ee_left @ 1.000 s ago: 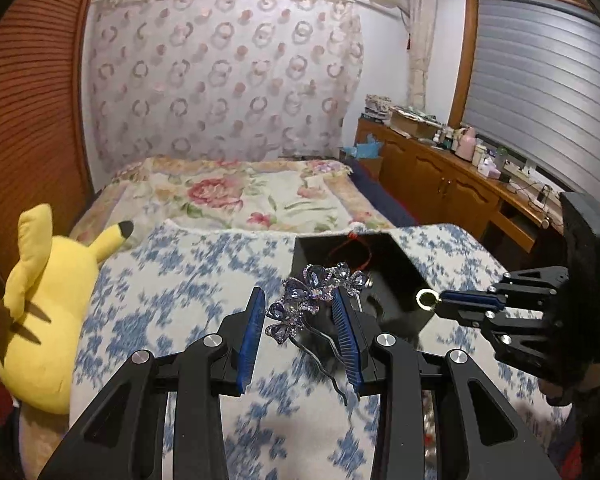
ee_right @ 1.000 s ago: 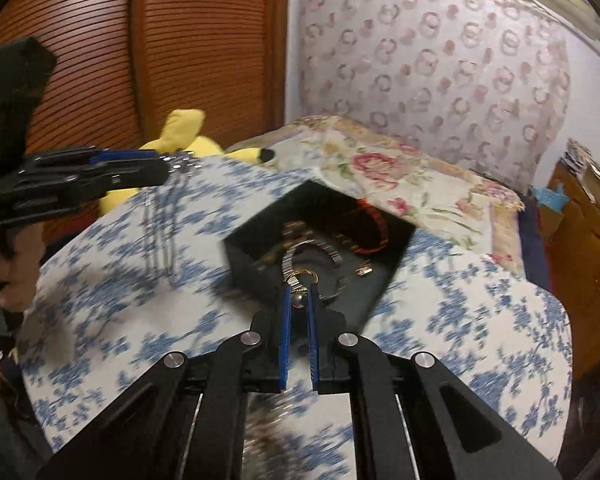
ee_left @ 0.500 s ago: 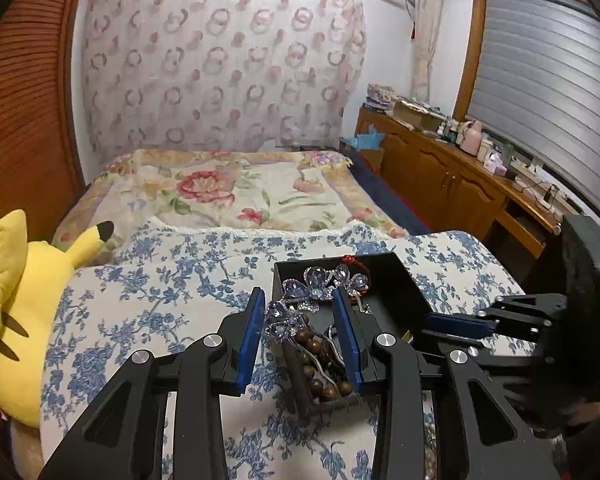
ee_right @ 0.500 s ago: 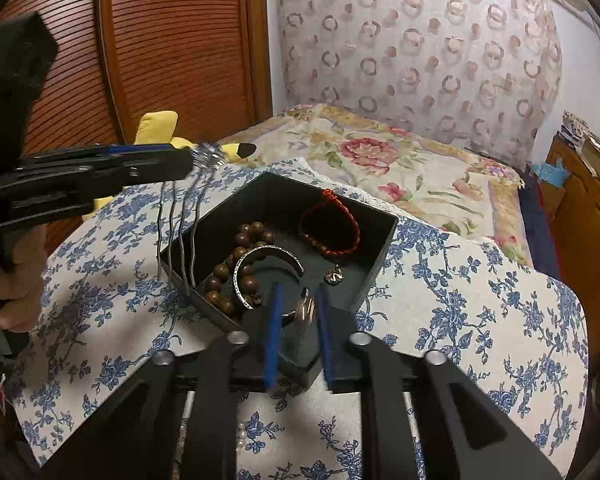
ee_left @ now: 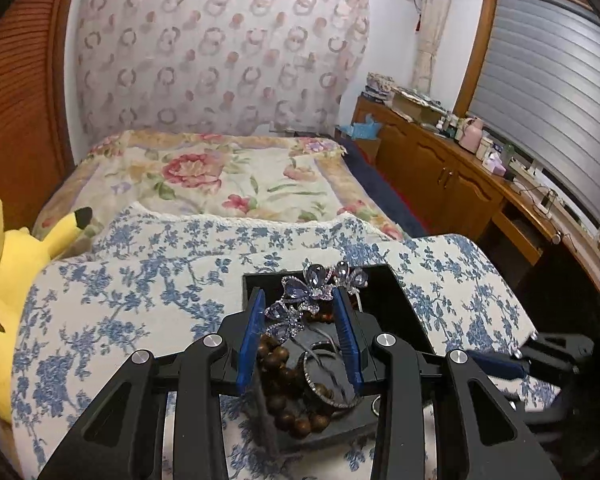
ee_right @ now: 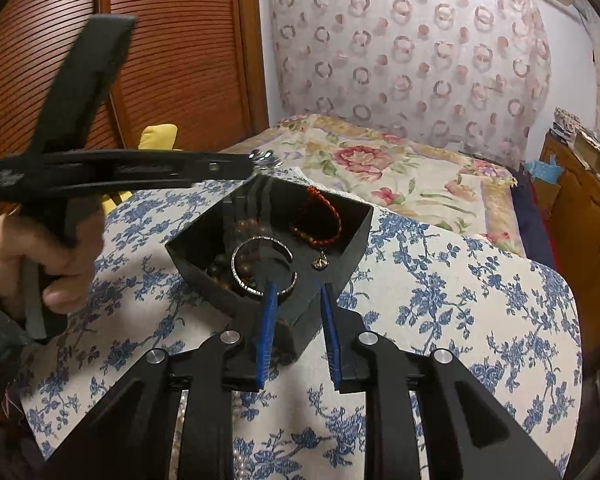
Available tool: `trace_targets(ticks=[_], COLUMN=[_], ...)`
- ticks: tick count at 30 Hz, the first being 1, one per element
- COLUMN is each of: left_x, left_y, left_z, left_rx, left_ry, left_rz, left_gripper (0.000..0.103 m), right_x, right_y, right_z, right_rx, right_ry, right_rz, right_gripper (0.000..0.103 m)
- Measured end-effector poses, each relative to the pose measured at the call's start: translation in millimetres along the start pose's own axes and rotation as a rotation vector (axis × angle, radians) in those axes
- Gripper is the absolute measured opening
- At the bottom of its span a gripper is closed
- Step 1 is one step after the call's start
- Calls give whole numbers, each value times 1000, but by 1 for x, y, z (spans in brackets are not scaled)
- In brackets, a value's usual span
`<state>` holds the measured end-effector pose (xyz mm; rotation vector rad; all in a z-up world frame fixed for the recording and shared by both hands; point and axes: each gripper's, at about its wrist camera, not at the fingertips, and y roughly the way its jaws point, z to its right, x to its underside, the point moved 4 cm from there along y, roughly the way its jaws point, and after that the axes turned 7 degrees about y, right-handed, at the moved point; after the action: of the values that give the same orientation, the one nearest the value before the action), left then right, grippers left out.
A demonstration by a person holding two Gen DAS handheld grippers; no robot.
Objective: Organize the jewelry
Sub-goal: 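Lower the hairpin into the box and open the left tool, then close the right tool on the pearl necklace strand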
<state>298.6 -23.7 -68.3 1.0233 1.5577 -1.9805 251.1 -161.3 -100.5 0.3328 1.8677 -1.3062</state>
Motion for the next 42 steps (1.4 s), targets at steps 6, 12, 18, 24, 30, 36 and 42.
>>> trace_targets(ticks=[6, 12, 18, 24, 30, 36, 42], left_x=[7, 10, 10, 20, 37, 52, 70], left_y=[15, 21, 12, -7, -35, -59, -75], left_z=[15, 22, 28, 25, 21, 25, 30], left_rx=[-16, -19, -52, -63, -80, -90, -77], left_ry=[49, 81, 133, 141, 138, 148, 151], left_rz=[-40, -71, -55, -31, 20, 63, 71], left_gripper=[33, 34, 56, 72, 80, 93, 95], right_x=[6, 6, 7, 13, 22, 36, 53], right_y=[-4, -6, -6, -10, -17, -26, -33], right_z=[1, -1, -1, 1, 0, -2, -6], right_rx=[-4, -1, 8, 12, 24, 17, 10], right_ry=[-1, -1, 1, 20, 32, 48, 60], right_rz=[6, 7, 5, 12, 25, 28, 12], right_gripper=[25, 25, 25, 26, 29, 29, 29])
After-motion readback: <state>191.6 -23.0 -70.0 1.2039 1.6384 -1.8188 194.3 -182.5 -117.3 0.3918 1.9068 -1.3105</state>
